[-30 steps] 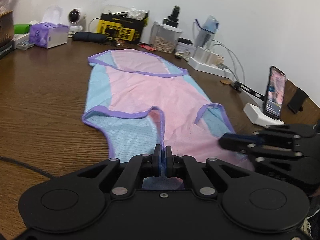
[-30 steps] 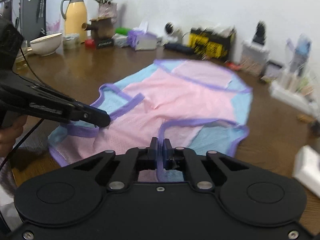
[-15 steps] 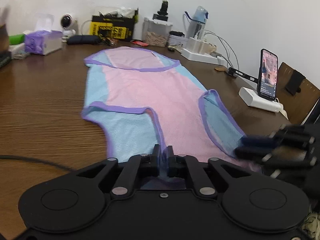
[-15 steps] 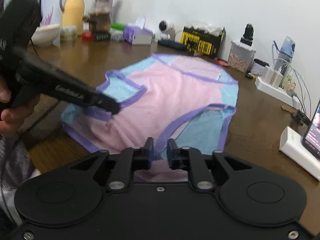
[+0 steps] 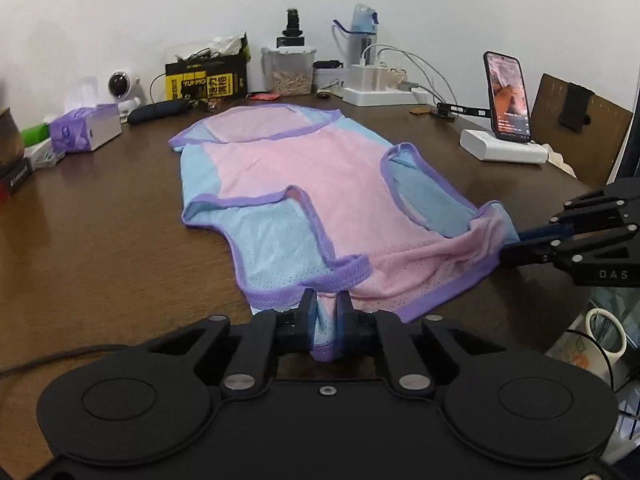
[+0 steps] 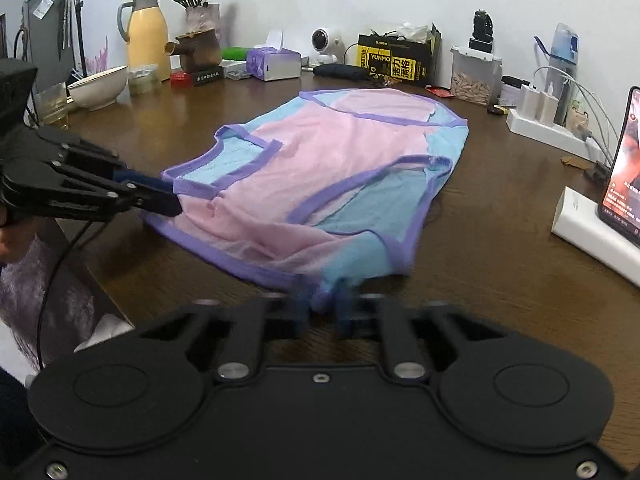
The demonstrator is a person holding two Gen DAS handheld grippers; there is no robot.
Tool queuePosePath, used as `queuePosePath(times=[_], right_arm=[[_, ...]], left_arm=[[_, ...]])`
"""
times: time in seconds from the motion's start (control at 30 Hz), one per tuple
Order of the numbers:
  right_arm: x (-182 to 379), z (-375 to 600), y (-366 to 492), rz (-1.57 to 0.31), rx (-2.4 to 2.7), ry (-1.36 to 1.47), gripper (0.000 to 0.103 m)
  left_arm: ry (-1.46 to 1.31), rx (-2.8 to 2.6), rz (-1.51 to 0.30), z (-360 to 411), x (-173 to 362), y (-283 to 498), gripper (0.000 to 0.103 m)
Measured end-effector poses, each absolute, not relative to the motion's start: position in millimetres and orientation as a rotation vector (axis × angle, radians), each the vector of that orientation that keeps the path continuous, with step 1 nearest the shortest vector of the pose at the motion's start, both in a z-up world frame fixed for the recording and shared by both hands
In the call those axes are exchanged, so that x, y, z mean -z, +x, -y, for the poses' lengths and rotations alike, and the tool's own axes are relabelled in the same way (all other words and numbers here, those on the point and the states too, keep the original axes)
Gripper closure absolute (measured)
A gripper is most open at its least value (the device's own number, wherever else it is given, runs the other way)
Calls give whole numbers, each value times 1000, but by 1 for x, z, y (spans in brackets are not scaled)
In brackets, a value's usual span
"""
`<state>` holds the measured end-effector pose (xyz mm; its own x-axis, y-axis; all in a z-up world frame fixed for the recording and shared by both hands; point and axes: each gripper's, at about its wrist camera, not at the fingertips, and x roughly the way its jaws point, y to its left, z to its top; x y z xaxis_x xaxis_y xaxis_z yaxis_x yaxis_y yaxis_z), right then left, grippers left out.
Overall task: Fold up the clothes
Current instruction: 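Release the hem with both grippers and smooth the garment flat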
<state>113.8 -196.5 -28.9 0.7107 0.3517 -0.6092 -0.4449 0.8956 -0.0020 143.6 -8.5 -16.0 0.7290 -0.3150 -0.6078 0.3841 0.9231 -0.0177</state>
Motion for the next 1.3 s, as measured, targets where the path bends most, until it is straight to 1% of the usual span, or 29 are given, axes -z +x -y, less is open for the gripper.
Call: queuePosePath(times=[0.1, 0.17, 0.2, 0.23, 0.27, 0.3, 0.33, 0.37, 0.4, 0.47, 0.5, 0.57, 0.7, 0.83, 0.87, 0.9, 0.93, 0.97, 1.0, 1.07, 1.17, 1.3], right_arm=[[27, 200, 105, -652, -455, -160, 91], [26, 201, 97, -678, -478, -188, 86], [25, 201, 95, -683, -486, -195, 83], [19, 205, 93, -669, -493, -185, 73], [12, 209, 92, -649, -500, -169, 62], [7, 213, 92, -632, -505, -154, 56], [-3, 220, 98, -594, -505, -132, 41], [-10, 224, 105, -560, -493, -129, 38], [-14, 225, 111, -542, -477, -142, 38], [-16, 221, 143, -514, -424, -223, 38], [-13, 217, 159, -514, -411, -268, 39], [-8, 209, 193, -514, -383, -358, 53], [2, 194, 242, -556, -462, -566, 60], [8, 181, 260, -562, -526, -715, 61], [11, 178, 267, -577, -552, -755, 63], [14, 175, 271, -587, -570, -779, 69], [15, 174, 275, -600, -593, -782, 86], [15, 174, 278, -626, -615, -773, 99], [13, 174, 278, -638, -621, -765, 99], [8, 174, 272, -631, -618, -756, 99], [1, 174, 253, -617, -595, -731, 99], [16, 164, 234, -637, -615, -776, 98]], left_arm=[[92, 369, -671, 0, 14, 130, 94], [66, 394, -667, -7, 8, 125, 93], [49, 412, -654, -12, 3, 124, 91], [31, 424, -629, -18, -3, 125, 89], [20, 414, -599, -23, -10, 128, 79], [18, 393, -569, -27, -16, 133, 65], [42, 369, -548, -27, -19, 140, 59], [96, 329, -513, -25, -21, 153, 55], [139, 299, -490, -23, -22, 164, 55], [210, 267, -498, -14, -16, 193, 55], [229, 254, -507, -11, -13, 205, 55], [253, 259, -536, -8, -5, 228, 55], [262, 283, -587, -6, 4, 251, 55], [260, 276, -628, -9, 15, 257, 56], [231, 274, -633, -11, 16, 257, 57], [205, 275, -643, -13, 16, 257, 61], [180, 275, -651, -15, 16, 258, 63], [159, 274, -657, -17, 16, 259, 67], [148, 272, -659, -18, 17, 260, 70], [148, 265, -655, -18, 16, 258, 72], [146, 262, -645, -17, 17, 256, 72], [123, 265, -643, -19, 17, 257, 72]])
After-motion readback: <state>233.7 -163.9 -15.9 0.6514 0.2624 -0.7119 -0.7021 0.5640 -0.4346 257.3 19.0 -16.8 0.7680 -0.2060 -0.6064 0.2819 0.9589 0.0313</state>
